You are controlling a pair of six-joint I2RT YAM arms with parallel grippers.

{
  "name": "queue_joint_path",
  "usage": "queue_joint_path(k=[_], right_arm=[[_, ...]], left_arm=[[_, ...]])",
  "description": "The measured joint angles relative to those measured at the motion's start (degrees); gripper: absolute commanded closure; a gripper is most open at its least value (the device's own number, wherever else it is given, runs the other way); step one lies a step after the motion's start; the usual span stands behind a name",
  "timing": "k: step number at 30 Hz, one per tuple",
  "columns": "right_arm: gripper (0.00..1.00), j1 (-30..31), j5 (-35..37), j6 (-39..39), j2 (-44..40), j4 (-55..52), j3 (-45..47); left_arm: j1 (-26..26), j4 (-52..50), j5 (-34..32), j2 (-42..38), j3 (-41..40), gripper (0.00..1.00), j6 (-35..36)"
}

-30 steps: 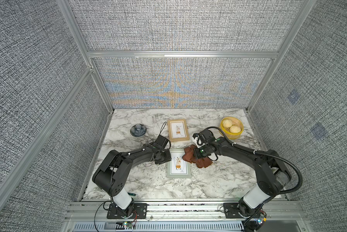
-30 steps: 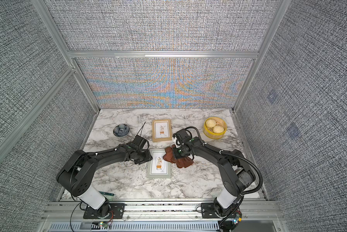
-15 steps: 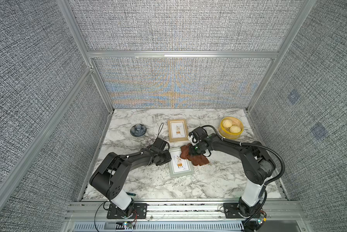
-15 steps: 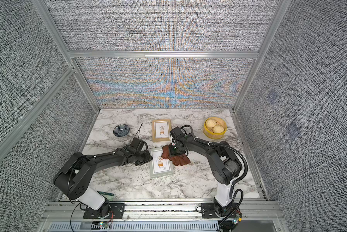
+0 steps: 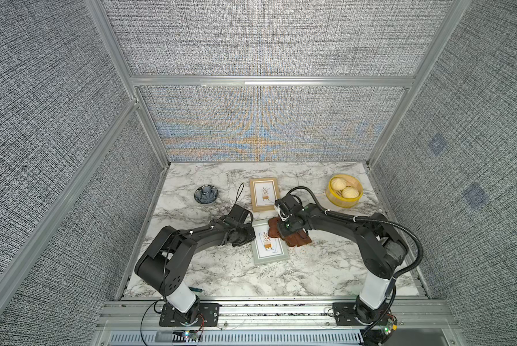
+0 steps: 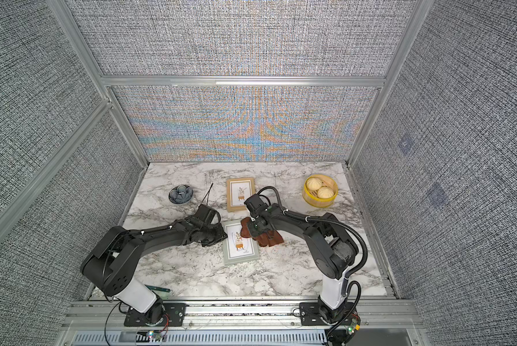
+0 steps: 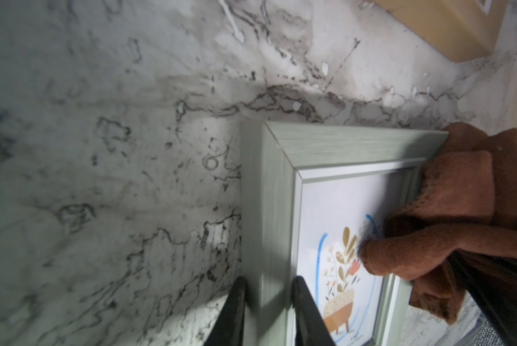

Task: Wipe the picture frame with a cloth
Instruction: Wipe the dirt from the picture frame.

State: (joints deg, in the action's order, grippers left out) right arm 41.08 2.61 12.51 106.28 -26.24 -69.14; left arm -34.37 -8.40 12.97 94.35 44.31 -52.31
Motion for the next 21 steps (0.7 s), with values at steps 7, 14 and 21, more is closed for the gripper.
queue_joint_path(k=[7, 14, 21], right_arm=[[1.0, 2.51, 4.96, -1.44, -0.98, 0.31, 1.46], [1.0, 5.51, -0.92, -2.51, -12.04, -0.37, 13.49], [1.0, 2.32, -6.43, -1.92, -10.91, -0.09, 13.03]], left_arm=[[0.0, -1.01, -0.2, 0.46, 0.42, 0.79, -0.46], [0.0, -1.36, -0.17, 0.83, 0.63, 0.79, -0.76], [0.0, -2.62, -0.17, 1.33, 1.73, 0.8, 0.17]])
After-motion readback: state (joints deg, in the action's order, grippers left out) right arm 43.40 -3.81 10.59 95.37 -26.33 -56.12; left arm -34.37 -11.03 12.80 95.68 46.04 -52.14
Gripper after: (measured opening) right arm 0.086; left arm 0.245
